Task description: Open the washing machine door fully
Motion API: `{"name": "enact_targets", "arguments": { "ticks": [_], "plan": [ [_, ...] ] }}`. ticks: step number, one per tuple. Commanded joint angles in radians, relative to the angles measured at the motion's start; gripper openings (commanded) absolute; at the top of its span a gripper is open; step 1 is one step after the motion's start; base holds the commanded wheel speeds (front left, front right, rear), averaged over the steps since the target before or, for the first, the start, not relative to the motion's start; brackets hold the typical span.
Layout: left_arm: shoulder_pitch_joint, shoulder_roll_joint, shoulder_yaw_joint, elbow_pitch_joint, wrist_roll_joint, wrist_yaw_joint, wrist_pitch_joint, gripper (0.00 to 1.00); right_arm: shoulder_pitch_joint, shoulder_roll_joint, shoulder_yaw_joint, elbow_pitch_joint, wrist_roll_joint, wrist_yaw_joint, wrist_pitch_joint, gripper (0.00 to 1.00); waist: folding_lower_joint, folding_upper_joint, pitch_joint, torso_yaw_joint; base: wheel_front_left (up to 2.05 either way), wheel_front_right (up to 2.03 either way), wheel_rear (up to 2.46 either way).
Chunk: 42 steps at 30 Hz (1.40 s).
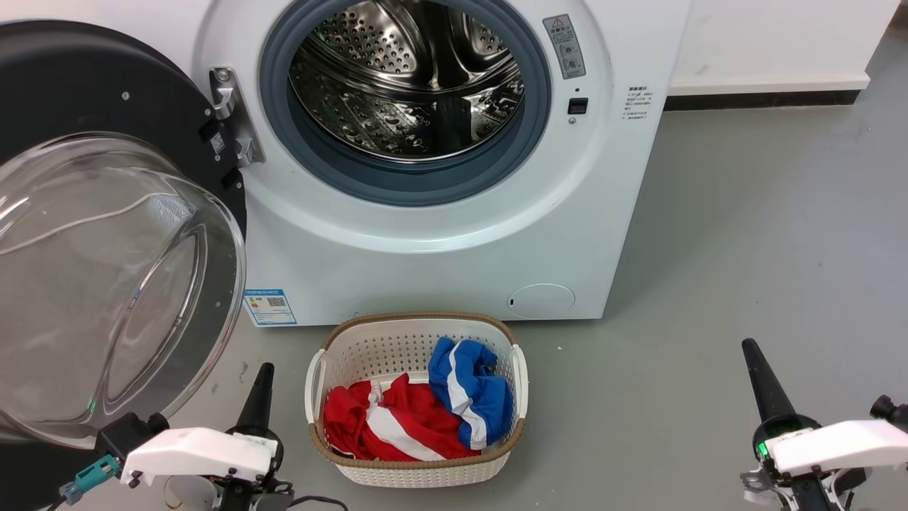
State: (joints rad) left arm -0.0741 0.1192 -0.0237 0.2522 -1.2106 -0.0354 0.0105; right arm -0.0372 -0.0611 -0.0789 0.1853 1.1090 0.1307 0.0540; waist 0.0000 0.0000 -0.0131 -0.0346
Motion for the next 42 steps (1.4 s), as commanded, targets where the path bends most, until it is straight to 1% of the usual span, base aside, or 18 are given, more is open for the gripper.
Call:
{"name": "enact_targets", "arguments": {
  "ticks": [1, 4, 5, 16, 42],
  "plan": [
    [-0.028, 0.0, 0.012, -0.01, -0.021, -0.009, 0.005, 0.0, -0.021, 0.001, -0.003, -0.005, 0.03, 0.0, 0.003, 0.0, 0.0, 0.0, 0.0, 0.001, 0.0, 0.0, 0.0],
    [-0.028, -0.006, 0.02, -0.01, -0.046, -0.014, 0.012, 0.0, -0.026, 0.002, -0.005, -0.001, 0.06, 0.0, 0.007, 0.0, 0.0, 0.0, 0.001, 0.003, 0.0, 0.0, 0.0],
    [-0.028, -0.01, 0.028, -0.01, -0.07, -0.021, 0.019, 0.0, -0.031, 0.003, -0.008, 0.004, 0.091, 0.0, 0.011, 0.0, 0.0, 0.0, 0.002, 0.004, 0.0, 0.0, 0.0],
    [-0.032, -0.024, 0.057, -0.01, -0.154, -0.041, 0.041, 0.0, -0.042, 0.005, -0.015, 0.019, 0.196, 0.0, 0.025, 0.0, 0.0, 0.0, 0.005, 0.011, 0.0, 0.0, 0.0],
    [-0.038, -0.056, 0.117, -0.009, -0.325, -0.081, 0.086, 0.0, -0.07, 0.01, -0.03, 0.048, 0.408, 0.0, 0.05, 0.0, 0.0, 0.0, 0.012, 0.026, 0.0, 0.0, 0.0]
  ]
}}
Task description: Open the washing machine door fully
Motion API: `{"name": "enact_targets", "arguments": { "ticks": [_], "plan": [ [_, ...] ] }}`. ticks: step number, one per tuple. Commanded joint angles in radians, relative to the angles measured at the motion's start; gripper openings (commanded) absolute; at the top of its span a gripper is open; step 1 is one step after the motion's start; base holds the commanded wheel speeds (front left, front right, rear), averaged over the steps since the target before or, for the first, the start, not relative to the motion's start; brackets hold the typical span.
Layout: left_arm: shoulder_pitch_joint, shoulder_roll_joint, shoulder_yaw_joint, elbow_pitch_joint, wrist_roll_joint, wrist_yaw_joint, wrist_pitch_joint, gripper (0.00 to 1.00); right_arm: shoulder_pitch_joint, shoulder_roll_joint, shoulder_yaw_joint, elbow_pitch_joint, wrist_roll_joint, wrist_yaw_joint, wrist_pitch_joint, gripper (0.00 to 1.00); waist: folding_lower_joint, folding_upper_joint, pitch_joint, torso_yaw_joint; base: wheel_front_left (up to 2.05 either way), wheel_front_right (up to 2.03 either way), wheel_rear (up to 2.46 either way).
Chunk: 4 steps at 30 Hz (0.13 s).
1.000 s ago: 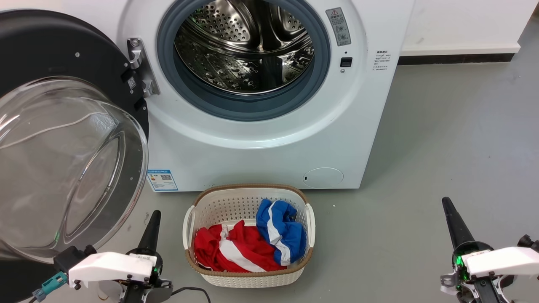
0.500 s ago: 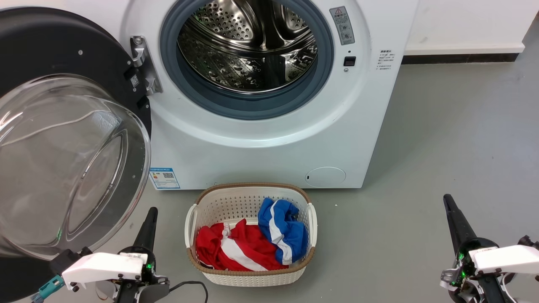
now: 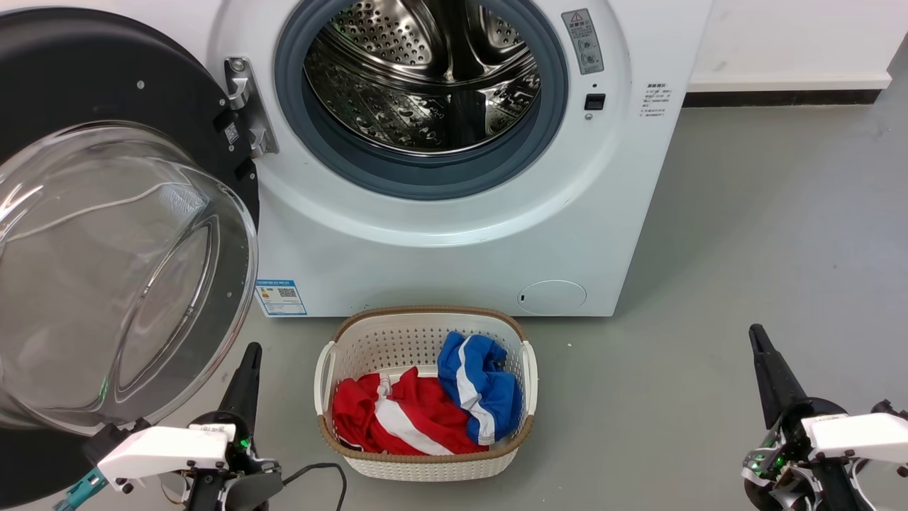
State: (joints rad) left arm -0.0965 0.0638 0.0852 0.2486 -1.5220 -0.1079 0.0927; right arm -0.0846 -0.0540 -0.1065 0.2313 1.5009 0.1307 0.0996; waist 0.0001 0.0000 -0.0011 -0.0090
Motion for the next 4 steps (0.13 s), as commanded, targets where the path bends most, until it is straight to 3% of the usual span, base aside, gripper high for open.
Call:
{"name": "enact_targets", "arguments": {
  "ticks": [1, 4],
  "plan": [
    [-0.015, -0.001, 0.01, -0.005, -0.02, -0.009, 0.006, 0.0, -0.023, 0.003, -0.003, 0.003, 0.024, 0.0, 0.005, 0.0, -0.0001, 0.0, 0.001, 0.001, 0.0, 0.0, 0.0],
    [-0.015, -0.005, 0.014, -0.005, -0.037, -0.014, 0.01, 0.0, -0.024, 0.004, -0.004, 0.006, 0.046, 0.0, 0.009, 0.0, -0.0001, 0.0, 0.001, 0.003, 0.0, 0.0, 0.0]
  ]
}}
